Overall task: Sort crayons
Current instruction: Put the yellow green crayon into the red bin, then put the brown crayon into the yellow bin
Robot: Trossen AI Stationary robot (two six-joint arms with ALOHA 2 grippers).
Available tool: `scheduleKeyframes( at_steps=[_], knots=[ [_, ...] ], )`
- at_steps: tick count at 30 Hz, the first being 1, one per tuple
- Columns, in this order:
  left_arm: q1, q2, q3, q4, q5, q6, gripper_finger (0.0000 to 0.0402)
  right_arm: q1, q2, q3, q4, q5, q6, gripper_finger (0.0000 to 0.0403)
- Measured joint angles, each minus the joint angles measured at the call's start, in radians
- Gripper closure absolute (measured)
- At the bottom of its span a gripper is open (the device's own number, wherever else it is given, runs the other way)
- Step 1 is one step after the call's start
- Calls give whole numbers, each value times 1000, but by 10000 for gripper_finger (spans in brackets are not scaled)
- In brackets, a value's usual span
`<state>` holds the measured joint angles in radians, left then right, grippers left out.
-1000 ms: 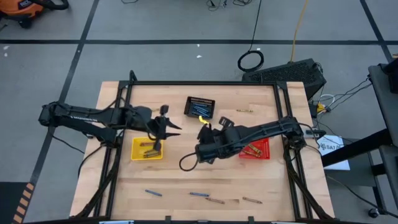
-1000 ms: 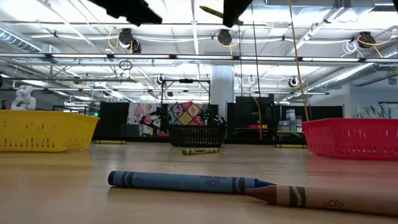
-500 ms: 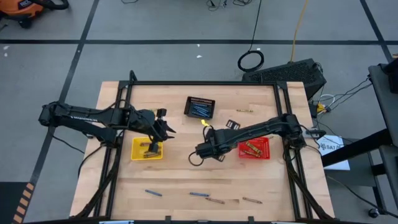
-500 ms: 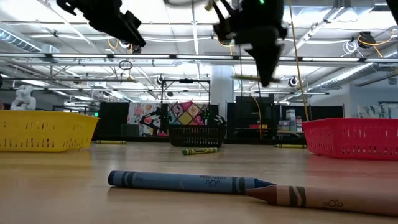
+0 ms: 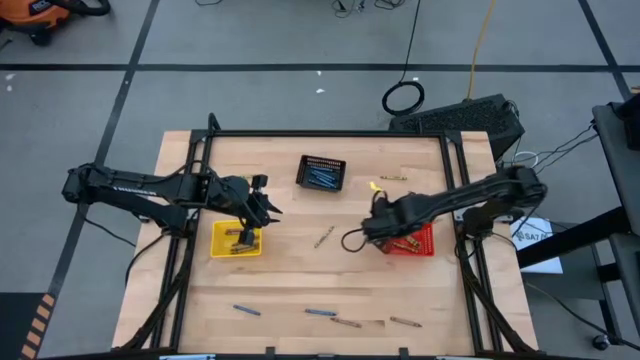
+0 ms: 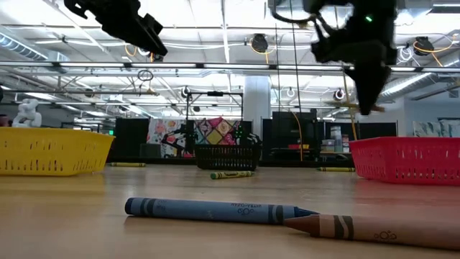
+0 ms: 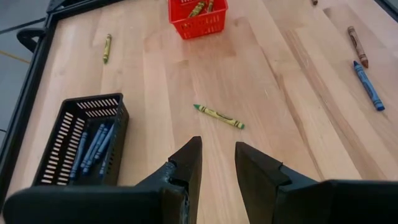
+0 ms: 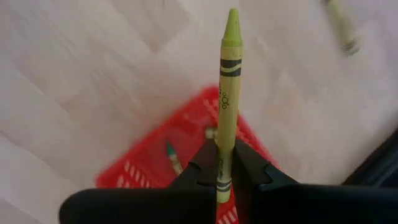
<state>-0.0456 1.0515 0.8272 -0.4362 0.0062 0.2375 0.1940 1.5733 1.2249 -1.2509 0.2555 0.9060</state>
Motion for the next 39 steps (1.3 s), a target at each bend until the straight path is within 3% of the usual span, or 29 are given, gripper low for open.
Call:
scheduleKeyframes(
  at_steps=[6,13,24,39],
  knots=[
    [0,0,0,-7,0,-23,301,0,-87,-158,45,-48,24,402],
    [0,0,0,-72,0,-24,301,0,-104,-233,60,-131,-75,402],
    [0,0,0,-82,0,-48,301,0,-104,-296,205,-208,-82,398],
    [0,0,0,-82,0,-49,301,4,-103,-289,192,-243,-56,310]
  ],
)
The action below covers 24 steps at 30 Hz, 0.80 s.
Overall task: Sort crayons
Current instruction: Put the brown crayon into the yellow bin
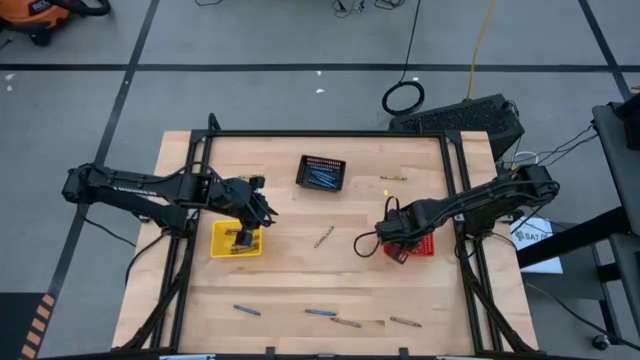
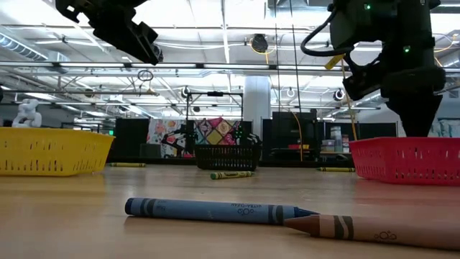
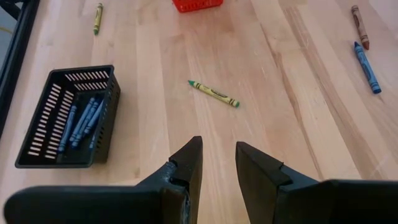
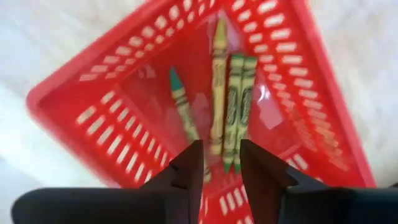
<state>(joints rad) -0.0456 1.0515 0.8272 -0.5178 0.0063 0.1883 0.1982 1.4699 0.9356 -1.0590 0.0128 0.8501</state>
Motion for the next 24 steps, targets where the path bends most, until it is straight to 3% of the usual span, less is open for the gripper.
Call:
scheduleKeyframes(
  at_steps=[12,24],
  knots=[
    [0,0,0,3,0,0,301,24,0,209,-92,-41,105,298],
    [0,0,0,0,0,2,301,308,0,216,30,-91,412,298]
  ],
)
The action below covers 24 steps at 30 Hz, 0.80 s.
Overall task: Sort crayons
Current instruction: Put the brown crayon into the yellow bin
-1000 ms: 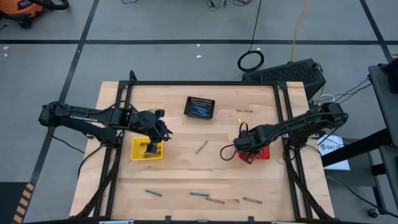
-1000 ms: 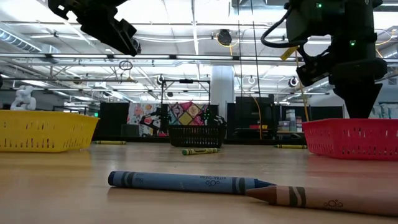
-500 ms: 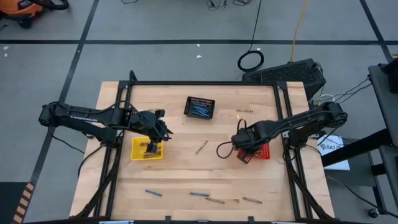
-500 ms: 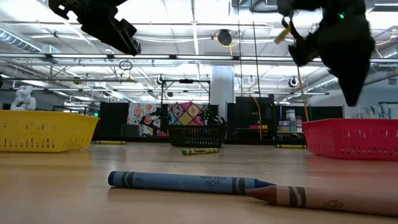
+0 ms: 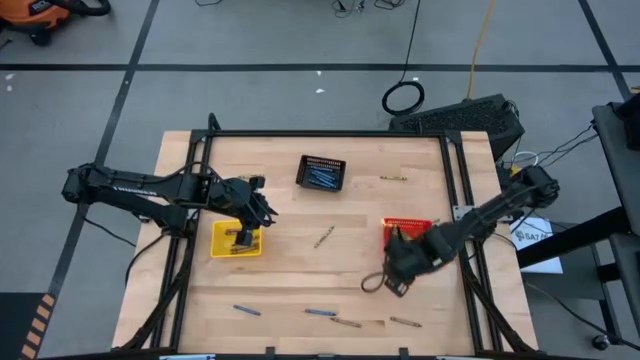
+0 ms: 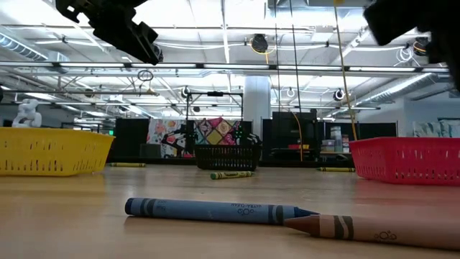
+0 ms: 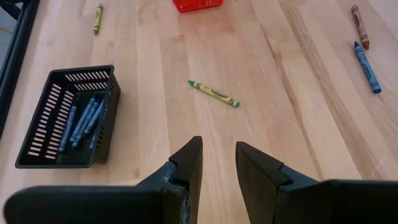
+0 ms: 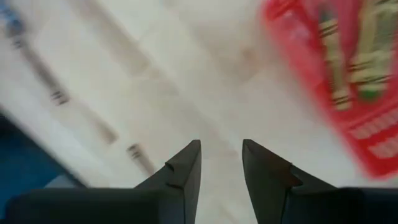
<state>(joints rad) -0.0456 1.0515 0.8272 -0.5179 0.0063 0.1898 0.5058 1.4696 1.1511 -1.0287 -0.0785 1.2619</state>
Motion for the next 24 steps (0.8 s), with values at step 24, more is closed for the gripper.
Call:
scheduleKeyframes(
  at_steps=[24],
  knots=[
    [0,0,0,4,-1,-1,301,286,199,-1,406,74,182,298]
  ],
)
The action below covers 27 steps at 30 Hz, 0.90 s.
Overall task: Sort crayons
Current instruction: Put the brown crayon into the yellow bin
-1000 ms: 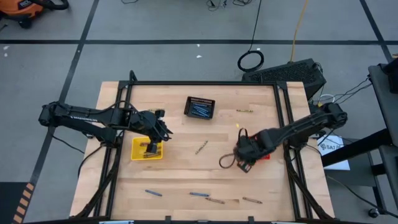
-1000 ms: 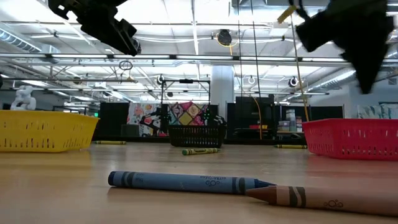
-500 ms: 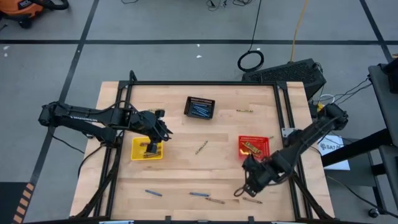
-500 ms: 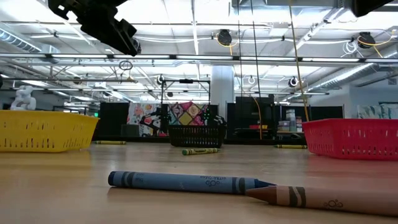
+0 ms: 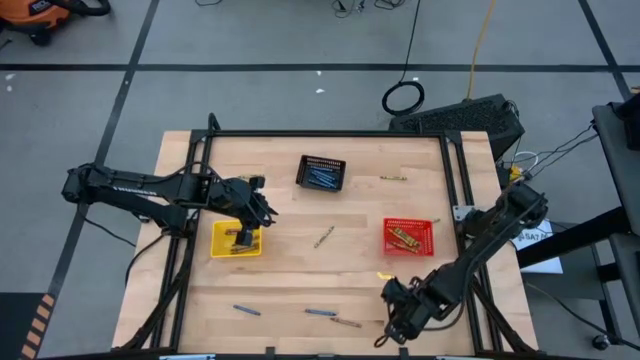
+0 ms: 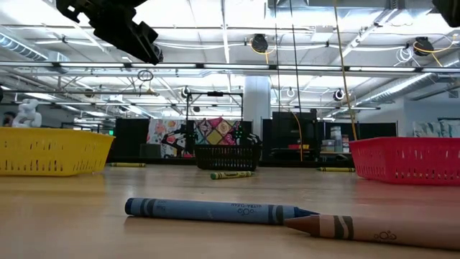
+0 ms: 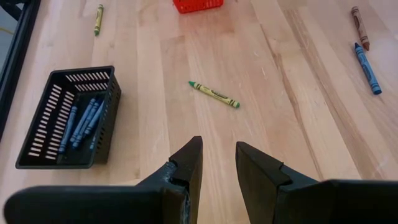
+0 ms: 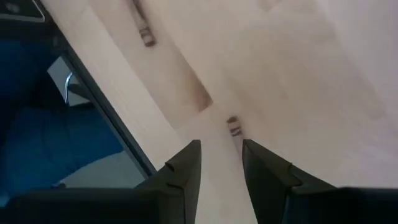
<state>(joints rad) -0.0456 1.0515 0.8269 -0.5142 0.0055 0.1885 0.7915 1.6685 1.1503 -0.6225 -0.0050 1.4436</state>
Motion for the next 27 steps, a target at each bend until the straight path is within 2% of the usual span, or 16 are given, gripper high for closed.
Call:
scheduleKeyframes(
  at_steps=[10,27],
  knots=[
    [0,0,0,11,-2,-27,301,57,93,0,5,-79,14,298],
    [0,0,0,36,-3,-27,301,69,179,4,-52,-74,11,298]
  ],
)
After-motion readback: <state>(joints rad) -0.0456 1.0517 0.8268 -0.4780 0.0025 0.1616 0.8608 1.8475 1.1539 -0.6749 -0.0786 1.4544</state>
